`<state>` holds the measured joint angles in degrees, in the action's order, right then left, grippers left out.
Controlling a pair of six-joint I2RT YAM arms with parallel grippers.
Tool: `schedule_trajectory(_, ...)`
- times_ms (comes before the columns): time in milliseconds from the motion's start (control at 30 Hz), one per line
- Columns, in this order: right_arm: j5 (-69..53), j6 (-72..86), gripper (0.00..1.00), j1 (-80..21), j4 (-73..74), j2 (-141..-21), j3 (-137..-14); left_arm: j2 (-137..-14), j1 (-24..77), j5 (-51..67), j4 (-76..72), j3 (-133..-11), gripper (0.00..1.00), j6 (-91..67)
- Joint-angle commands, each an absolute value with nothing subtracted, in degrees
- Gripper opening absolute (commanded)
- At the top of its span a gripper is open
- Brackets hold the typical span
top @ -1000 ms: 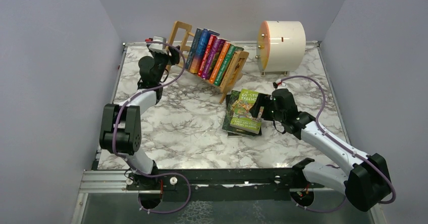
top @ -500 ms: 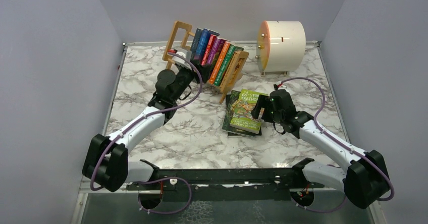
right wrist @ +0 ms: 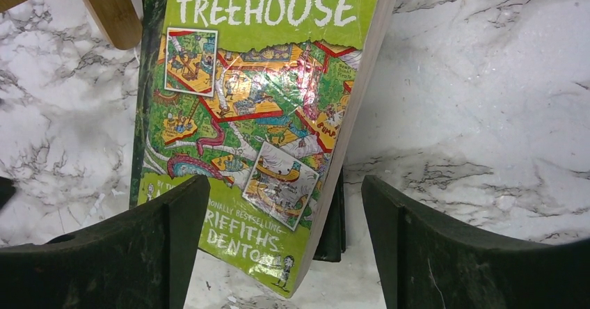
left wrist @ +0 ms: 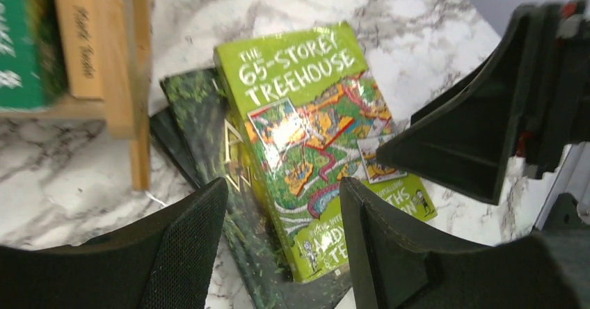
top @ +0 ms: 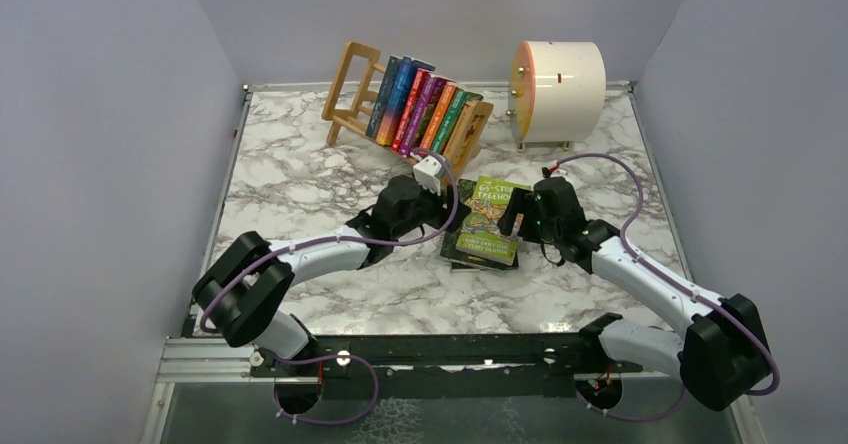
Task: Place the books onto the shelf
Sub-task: Pick up the book from the center of the board.
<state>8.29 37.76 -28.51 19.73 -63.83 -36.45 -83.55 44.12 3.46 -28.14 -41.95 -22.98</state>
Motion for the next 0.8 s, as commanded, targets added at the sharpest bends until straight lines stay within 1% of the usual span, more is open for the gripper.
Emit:
schedule_trajectory(0, 9.48, 37.82, 0.79, -28.64, 17.89, -64.46, -36.37, -88.51, 45.69, 2.69, -28.65, -42.30, 0.54, -26.31)
schedule_trajectory(233, 7.82, 37.29, 0.78, -28.65, 16.72, -65.03, -35.95, -93.28, 46.05, 3.24, -28.81, -43.15, 0.56, -28.28)
schedule_trajectory(400, 6.09, 36.84, 0.78, -28.58, 16.14, -65.80, -35.71, -94.88, 46.05, 4.75, -30.10, -43.37, 0.60, -29.69)
schedule_trajectory(533, 4.37, 36.83, 0.77, -28.63, 15.21, -66.24, -35.14, -95.97, 46.05, 6.30, -31.26, -43.46, 0.60, -30.71)
schedule_trajectory(767, 1.40, 36.68, 0.71, -28.63, 13.51, -67.07, -34.45, -98.53, 46.04, 8.20, -33.07, -43.59, 0.60, -32.05)
